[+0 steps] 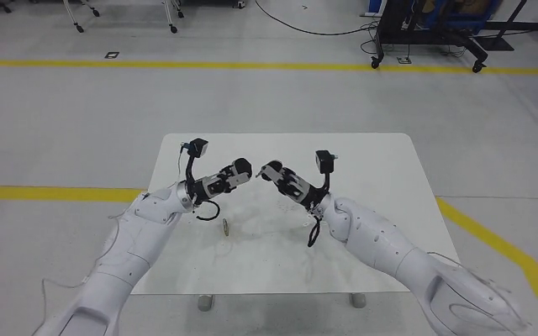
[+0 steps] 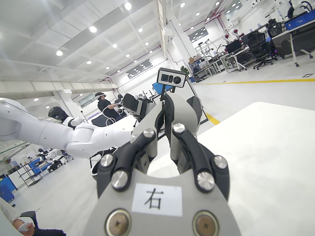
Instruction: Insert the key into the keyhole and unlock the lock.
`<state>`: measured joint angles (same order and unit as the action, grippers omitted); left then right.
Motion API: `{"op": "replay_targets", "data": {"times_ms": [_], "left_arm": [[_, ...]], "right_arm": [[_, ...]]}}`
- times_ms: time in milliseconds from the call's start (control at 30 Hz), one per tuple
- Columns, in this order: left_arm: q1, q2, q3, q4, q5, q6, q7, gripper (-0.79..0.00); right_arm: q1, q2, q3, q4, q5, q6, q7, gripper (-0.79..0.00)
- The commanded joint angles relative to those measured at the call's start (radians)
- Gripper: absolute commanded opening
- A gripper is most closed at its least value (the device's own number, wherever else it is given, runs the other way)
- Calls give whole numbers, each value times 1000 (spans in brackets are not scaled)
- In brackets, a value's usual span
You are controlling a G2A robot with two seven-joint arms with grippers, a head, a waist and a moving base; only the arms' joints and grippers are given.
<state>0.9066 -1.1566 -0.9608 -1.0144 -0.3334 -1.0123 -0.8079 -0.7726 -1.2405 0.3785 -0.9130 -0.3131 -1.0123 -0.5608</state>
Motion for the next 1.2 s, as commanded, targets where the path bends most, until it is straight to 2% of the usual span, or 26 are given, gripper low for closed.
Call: {"op": "replay_targets", "data": {"times_ms": [0, 433, 800, 900, 1000, 1033, 1167], "left_arm": [[-7, 2, 12, 8, 0, 0, 0, -129], [-45, 14, 86, 36, -30, 0, 0, -394], [-59, 15, 107, 54, -35, 0, 0, -453], [-62, 14, 109, 57, -33, 0, 0, -557], [-64, 14, 109, 60, -31, 0, 0, -757], [-64, 13, 109, 62, -31, 0, 0, -785], [-66, 11, 107, 69, -27, 0, 0, -785]], "right_arm": [[5, -4, -5, 7, 17, 0, 11, -785], [23, -31, -6, 59, 45, 0, 53, -785], [23, -47, 1, 78, 49, 0, 76, -785], [24, -51, 3, 82, 50, 0, 82, -785], [23, -54, 8, 87, 54, 0, 86, -785], [23, -54, 9, 89, 54, 0, 87, -785], [21, -57, 14, 92, 53, 0, 91, -785]]}}
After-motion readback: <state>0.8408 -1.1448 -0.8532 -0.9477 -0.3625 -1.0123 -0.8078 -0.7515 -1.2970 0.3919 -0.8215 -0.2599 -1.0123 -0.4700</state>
